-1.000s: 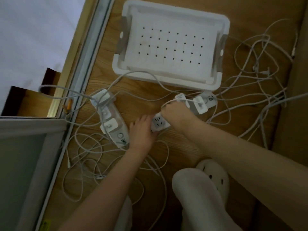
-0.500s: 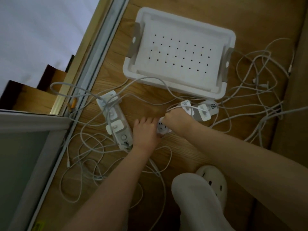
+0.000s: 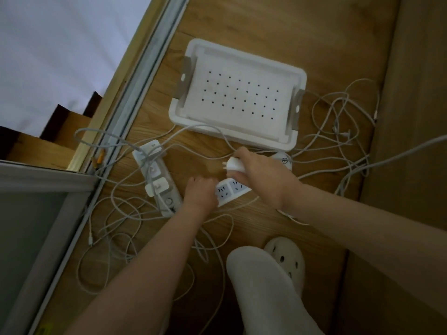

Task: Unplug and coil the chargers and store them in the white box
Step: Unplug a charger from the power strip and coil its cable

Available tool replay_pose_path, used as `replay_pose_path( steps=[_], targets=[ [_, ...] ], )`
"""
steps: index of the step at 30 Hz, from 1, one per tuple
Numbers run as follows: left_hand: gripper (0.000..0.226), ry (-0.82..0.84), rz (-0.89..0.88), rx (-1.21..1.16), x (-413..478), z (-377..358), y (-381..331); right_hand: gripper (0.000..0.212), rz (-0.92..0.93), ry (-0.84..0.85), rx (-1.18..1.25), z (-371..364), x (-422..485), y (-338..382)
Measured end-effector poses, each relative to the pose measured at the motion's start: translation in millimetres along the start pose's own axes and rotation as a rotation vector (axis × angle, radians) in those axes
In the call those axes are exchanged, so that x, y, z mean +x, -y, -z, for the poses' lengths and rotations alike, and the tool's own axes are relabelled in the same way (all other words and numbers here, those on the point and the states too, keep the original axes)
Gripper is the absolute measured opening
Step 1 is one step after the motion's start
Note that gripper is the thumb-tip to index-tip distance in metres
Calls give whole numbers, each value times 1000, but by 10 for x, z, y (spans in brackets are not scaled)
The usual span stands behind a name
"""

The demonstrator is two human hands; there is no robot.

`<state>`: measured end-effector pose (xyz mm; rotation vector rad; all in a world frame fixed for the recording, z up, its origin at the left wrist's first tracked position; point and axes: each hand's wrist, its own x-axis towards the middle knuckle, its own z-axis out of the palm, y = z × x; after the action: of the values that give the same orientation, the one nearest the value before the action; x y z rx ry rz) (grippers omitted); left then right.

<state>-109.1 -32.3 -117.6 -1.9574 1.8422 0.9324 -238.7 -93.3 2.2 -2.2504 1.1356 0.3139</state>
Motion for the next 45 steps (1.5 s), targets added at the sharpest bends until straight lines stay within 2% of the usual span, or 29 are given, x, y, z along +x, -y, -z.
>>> replay_pose_path(
  steps=[2,4,6,8,9,11,14,16,18,21,23,26,28,31,34,36,39,42,45],
  targets=[
    [35,149,-57,39,-77,117,-21,31,-117,-32,313,45,-108,14],
    [35,174,-83,-69,-217,289,-59,27,-222,-75,499,101,-153,44],
    [31,97,-67,-441,-408,533,-135,29,-323,-130,612,176,-162,61],
    [26,59,-24,-958,-671,866,-242,31,-370,-188,713,307,-217,131],
    [34,76,-9,-1162,-806,1051,-300,32,-365,-224,739,363,-245,158],
    [54,149,-37,-1368,-1046,1366,-381,35,-321,-291,742,498,-344,268],
    [52,145,-76,-1376,-1336,1710,-498,34,-164,-378,729,648,-524,492],
    [41,73,-9,-1369,-1513,1871,-574,36,-43,-392,699,706,-645,638],
    [42,-32,22,-1355,-1691,1984,-601,44,39,-398,601,774,-795,792],
    [43,-204,-24,-1265,-1958,2104,-596,48,84,-444,584,898,-986,993],
    [40,-305,-64,-1252,-2160,2193,-590,40,70,-445,616,1010,-1103,1092],
    [45,-402,-58,-1475,-2437,2345,-568,17,57,-401,555,1132,-1244,1167],
    [43,-424,-80,-1683,-2612,2409,-552,21,89,-380,520,1153,-1324,1210],
    [43,-401,-131,-1847,-2852,2414,-604,28,115,-356,441,1163,-1442,1276],
    [49,-414,-177,-2127,-3053,2473,-586,28,86,-253,394,1111,-1582,1223],
    [48,-436,-236,-2209,-3153,2524,-495,27,59,-182,322,1048,-1646,1111],
    [46,-381,-318,-2040,-3300,2497,-418,26,20,-156,308,1063,-1769,1009],
    [48,-330,-256,-1771,-3380,2442,-382,23,15,-235,312,1229,-1889,1011],
    [47,-309,-190,-1633,-3456,2405,-313,20,59,-334,272,1410,-1997,1094]
  ],
)
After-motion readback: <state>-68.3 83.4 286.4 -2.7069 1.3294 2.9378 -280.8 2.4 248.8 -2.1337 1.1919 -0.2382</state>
